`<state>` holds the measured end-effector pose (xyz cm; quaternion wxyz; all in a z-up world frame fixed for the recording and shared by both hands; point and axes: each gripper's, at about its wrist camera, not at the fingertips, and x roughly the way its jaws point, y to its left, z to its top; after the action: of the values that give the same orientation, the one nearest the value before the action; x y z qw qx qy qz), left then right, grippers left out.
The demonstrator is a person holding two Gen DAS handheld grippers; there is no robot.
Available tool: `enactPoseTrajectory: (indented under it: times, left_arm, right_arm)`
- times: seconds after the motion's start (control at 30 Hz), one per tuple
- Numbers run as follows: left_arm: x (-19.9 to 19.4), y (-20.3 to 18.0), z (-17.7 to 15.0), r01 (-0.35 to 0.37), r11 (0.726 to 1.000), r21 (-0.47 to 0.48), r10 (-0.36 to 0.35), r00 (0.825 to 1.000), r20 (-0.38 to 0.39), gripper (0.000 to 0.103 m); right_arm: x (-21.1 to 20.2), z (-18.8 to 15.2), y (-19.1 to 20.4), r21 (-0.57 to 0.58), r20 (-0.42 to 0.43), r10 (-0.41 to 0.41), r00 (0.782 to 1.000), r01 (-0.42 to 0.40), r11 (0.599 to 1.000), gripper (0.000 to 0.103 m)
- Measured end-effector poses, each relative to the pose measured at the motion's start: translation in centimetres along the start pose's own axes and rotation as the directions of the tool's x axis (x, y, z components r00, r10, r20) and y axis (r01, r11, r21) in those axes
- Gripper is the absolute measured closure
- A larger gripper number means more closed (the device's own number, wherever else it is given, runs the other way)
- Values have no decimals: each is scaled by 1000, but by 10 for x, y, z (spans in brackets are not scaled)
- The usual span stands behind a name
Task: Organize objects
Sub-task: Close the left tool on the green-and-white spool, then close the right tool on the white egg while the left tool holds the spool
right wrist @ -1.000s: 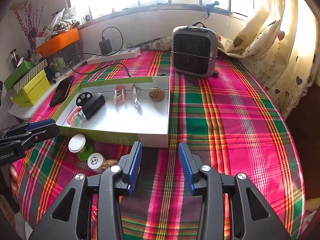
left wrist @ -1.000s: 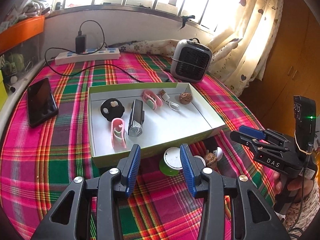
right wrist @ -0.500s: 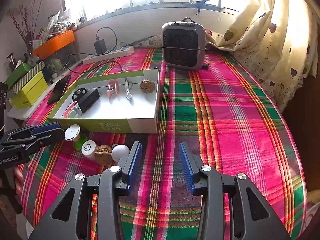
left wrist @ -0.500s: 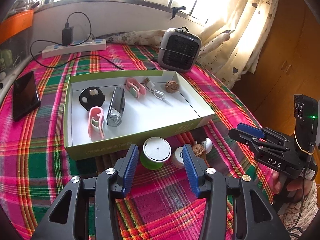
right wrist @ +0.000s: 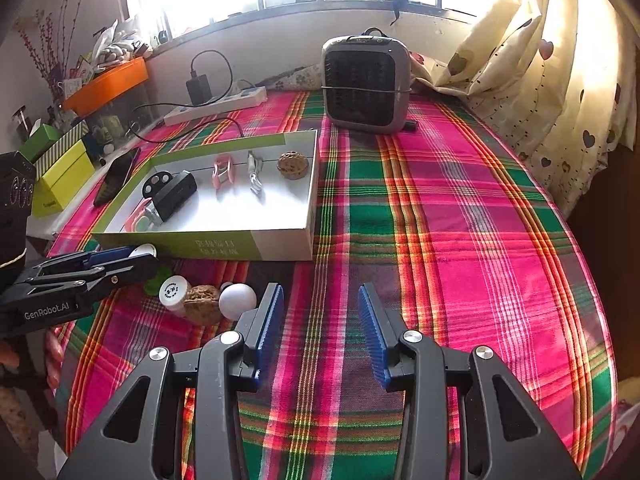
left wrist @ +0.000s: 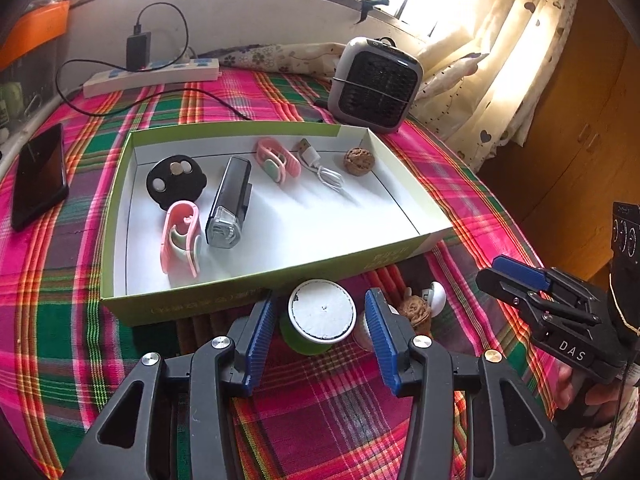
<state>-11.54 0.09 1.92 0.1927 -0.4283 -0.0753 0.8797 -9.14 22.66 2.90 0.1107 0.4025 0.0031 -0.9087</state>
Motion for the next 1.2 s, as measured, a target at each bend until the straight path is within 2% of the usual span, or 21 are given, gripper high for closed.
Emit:
enactPoseTrajectory:
  times: [0.23,0.43,0.77,1.2]
  left_arm:
    - [6,4,0,-16,1000,-12,16,1000,-18,60]
    - [3,7,0,-15,1000,-24,15,1000,-7,73]
    - [-8,19,-4,-27,999,-43,27,1000,7,73]
    - [-19,39,-16,-14,996,-84,15,1000,2,73]
  right_arm:
    - [3,1,3,-5,-7,6,1000,-6,1000,63]
    - [6,0,4,-3,-16,9,1000,-9,1000,63]
    - [8,2,11,-15,-23,19,1000,-19,1000,63]
    - [20,-1,41,-79,-36,47,998,-50,996,63]
